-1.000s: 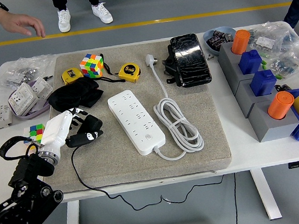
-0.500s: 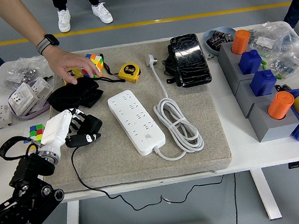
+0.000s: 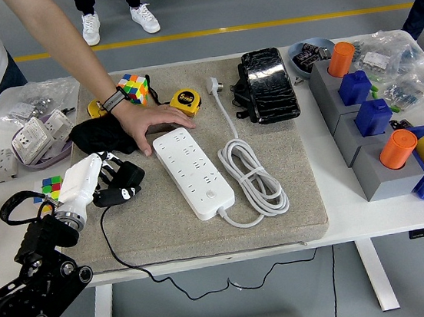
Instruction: Put the plug near the board,insert it into the board,press the button,pull the plug out
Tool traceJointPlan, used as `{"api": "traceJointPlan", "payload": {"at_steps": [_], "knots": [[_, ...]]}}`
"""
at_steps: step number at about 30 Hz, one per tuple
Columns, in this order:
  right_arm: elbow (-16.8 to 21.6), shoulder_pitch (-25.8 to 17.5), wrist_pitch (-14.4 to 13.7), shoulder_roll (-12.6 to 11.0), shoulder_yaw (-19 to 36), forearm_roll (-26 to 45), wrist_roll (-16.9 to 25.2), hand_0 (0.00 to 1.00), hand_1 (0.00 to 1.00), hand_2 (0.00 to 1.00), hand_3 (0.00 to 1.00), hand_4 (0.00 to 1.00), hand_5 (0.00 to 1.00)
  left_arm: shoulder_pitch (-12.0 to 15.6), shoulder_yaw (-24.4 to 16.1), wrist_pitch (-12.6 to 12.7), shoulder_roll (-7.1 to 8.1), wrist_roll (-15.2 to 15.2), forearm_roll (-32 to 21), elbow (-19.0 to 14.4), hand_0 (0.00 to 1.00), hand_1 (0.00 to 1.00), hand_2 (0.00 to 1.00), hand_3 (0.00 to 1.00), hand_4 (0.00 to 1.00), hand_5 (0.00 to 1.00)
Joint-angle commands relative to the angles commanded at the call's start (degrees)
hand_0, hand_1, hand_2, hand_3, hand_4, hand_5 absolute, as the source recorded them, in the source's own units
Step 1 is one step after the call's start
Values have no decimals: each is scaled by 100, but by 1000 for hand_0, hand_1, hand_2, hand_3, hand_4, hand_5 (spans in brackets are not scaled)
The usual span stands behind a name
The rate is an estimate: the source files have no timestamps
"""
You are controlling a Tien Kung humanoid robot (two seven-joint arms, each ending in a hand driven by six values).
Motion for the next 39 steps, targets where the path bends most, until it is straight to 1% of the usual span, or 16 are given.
{"api": "traceJointPlan", "payload": {"at_steps": [2, 3, 7, 9, 11, 16, 19, 24, 26, 29, 32, 35, 39], "knots": [[-1, -9, -2, 4, 19, 0, 2, 573, 642, 610, 537, 921, 482, 8, 1, 25, -4, -25, 12, -27, 255, 396, 452, 542, 829, 24], [-2, -13, -2, 5, 26, -2, 2, 573, 642, 610, 536, 921, 482, 13, -4, 45, -6, -55, 12, -48, 243, 377, 433, 542, 810, 2], [-5, -25, -3, 10, 52, -5, 2, 573, 642, 610, 536, 921, 482, 34, -23, 106, 0, -214, -23, -131, 243, 377, 433, 542, 810, 2], [-6, -27, -3, 13, 56, -7, 3, 573, 641, 610, 537, 920, 482, 50, -27, 148, 14, -392, -102, -182, 242, 367, 426, 541, 796, 2], [-6, -26, -4, 18, 62, -8, 4, 573, 641, 610, 537, 920, 482, 60, -2, 279, 36, -670, -248, -208, 242, 367, 426, 541, 796, 2], [-4, -24, -3, 21, 62, -12, 6, 573, 641, 609, 537, 920, 481, 9, 103, 425, 117, -1246, -572, -254, 240, 365, 418, 540, 785, 2], [-7, -13, -4, 20, 58, -5, 4, 573, 641, 609, 537, 920, 481, -75, 200, 430, 168, -1413, -665, -291, 240, 365, 418, 540, 785, 2], [-5, 46, -2, 15, 26, 9, 5, 573, 641, 609, 537, 920, 481, -264, 359, 351, 260, -1502, -792, -339, 247, 367, 415, 542, 784, 2], [-1, 126, 3, -1, -39, 32, 4, 573, 641, 609, 537, 920, 481, -380, 431, 322, 283, -1530, -862, -346, 247, 367, 415, 542, 784, 2], [-3, 186, 3, -38, -141, 62, 1, 573, 641, 609, 537, 920, 481, -466, 547, 300, 332, -1563, -932, -369, 252, 367, 414, 543, 780, 2], [-2, 175, 1, -67, -198, 69, -2, 573, 641, 609, 537, 920, 481, -462, 594, 268, 358, -1572, -944, -385, 252, 367, 414, 543, 780, 2], [-6, 106, -3, -61, -221, 72, 0, 573, 641, 609, 537, 919, 481, -421, 631, 261, 340, -1570, -952, -395, 255, 370, 413, 544, 783, 2], [7, 77, 2, -25, -178, 56, 4, 573, 641, 609, 538, 920, 480, -470, 742, 235, 306, -1558, -970, -397, 256, 371, 413, 544, 784, 2]]}}
